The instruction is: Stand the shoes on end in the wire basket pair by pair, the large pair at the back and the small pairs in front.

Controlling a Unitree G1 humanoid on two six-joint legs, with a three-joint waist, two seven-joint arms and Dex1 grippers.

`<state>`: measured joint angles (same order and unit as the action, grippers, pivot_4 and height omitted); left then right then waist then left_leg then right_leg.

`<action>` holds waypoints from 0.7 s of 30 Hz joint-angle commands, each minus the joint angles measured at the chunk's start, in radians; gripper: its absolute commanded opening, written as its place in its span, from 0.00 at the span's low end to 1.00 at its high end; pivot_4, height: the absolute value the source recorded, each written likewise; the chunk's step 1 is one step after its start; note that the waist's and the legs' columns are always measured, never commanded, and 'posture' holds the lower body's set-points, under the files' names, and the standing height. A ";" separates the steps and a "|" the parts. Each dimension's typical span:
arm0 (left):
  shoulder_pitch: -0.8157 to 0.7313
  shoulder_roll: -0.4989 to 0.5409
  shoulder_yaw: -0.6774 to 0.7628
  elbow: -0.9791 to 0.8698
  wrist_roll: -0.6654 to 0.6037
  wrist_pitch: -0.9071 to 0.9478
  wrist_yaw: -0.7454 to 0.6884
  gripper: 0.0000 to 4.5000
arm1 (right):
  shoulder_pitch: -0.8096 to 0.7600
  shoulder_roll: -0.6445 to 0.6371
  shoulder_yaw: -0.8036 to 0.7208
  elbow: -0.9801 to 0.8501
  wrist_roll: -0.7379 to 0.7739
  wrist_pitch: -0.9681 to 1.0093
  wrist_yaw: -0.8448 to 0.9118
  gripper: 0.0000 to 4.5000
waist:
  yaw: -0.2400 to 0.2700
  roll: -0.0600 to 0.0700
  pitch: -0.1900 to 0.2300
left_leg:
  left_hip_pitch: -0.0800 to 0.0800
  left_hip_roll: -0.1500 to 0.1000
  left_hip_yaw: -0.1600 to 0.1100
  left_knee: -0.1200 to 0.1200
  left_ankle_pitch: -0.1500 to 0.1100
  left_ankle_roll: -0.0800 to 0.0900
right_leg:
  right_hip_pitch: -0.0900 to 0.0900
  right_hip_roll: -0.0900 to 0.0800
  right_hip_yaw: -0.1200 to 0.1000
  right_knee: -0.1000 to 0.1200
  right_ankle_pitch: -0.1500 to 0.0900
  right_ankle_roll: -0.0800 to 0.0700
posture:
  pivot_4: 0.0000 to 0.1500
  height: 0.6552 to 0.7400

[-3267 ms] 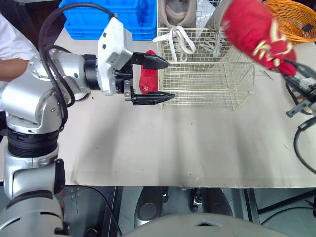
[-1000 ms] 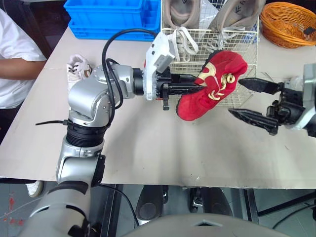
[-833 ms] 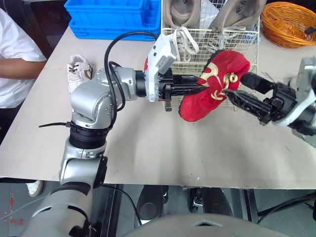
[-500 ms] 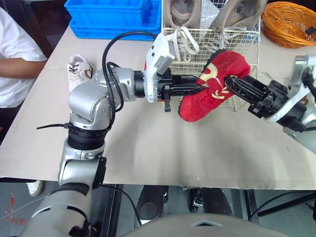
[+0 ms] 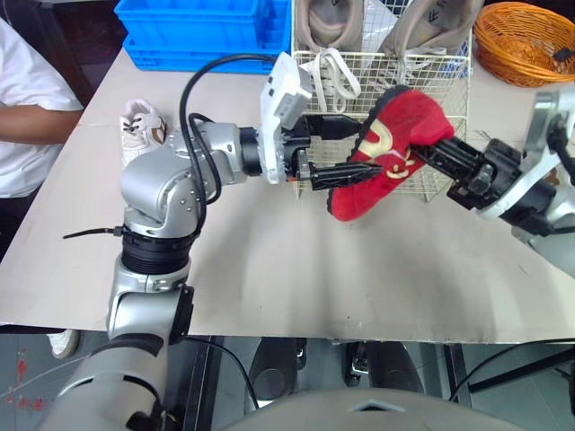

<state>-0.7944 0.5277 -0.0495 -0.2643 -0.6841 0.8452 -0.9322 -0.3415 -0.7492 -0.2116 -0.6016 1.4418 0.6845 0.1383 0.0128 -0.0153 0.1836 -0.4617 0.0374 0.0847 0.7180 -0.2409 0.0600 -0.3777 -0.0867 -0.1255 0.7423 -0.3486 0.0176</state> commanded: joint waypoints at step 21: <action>0.038 0.142 0.208 -0.218 -0.148 0.045 0.192 0.98 | -0.146 0.139 0.056 0.187 -0.641 -0.075 -0.135 0.00 | 0.002 0.000 0.000 | 0.000 0.000 0.001 -0.002 0.000 0.000 | -0.001 0.000 0.001 -0.001 0.000 0.000 | 1.00 0.36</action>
<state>-0.7496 0.6621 0.1328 -0.4453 -0.8092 0.8899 -0.7512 -0.4900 -0.6087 -0.1475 -0.3731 0.8159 0.5862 0.0075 0.0147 -0.0153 0.1836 -0.4617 0.0371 0.0864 0.7155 -0.2409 0.0598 -0.3787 -0.0868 -0.1242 0.7409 -0.3486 0.0177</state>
